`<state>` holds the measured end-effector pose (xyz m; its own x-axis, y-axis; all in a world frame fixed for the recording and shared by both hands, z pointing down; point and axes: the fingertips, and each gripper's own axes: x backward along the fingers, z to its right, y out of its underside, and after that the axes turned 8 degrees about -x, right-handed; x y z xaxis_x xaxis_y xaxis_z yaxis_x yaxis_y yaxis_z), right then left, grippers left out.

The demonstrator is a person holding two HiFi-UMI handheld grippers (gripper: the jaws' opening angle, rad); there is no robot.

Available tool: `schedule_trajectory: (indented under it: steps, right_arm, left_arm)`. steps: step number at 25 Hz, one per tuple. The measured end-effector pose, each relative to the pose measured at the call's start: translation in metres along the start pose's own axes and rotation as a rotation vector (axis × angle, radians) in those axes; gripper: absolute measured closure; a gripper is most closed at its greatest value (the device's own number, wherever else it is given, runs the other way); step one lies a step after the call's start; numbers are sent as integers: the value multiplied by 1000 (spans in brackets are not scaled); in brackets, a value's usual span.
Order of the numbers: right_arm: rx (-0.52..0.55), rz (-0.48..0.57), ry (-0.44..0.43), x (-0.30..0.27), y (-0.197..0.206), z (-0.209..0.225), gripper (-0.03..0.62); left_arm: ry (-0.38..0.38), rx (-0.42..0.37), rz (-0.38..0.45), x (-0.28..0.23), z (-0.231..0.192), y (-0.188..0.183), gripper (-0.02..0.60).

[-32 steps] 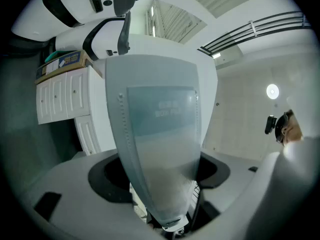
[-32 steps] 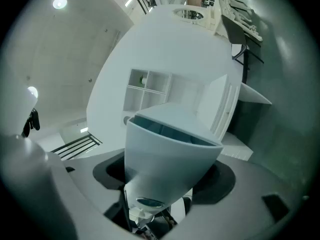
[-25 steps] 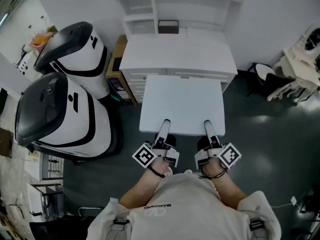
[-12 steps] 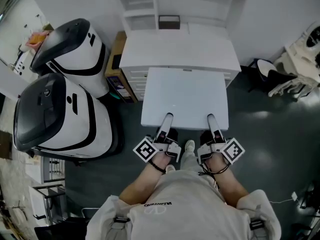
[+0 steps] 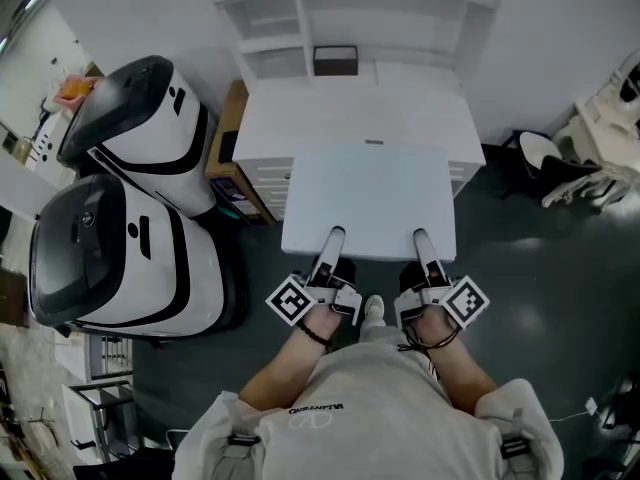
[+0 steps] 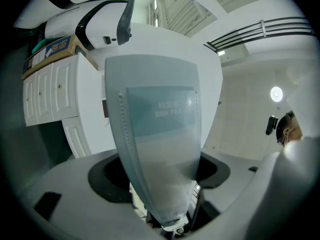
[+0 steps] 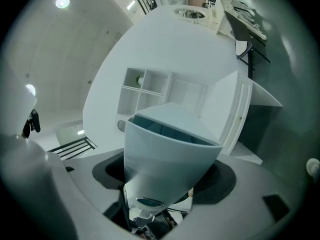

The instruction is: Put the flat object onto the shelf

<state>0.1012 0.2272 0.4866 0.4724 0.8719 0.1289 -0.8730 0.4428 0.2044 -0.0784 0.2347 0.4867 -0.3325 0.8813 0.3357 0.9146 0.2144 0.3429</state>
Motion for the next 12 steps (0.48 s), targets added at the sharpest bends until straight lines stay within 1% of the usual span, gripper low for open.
schedule_trajectory:
  steps: [7,12]
  right_arm:
    - [-5,-26,-17,-58,-51,10,237]
    - [-17,-50,-35,-104,-100,18,237]
  left_arm:
    - [-4,-19,25,-72,-19,-1,239]
    - [-12,-29,43,-133,-31,6,239]
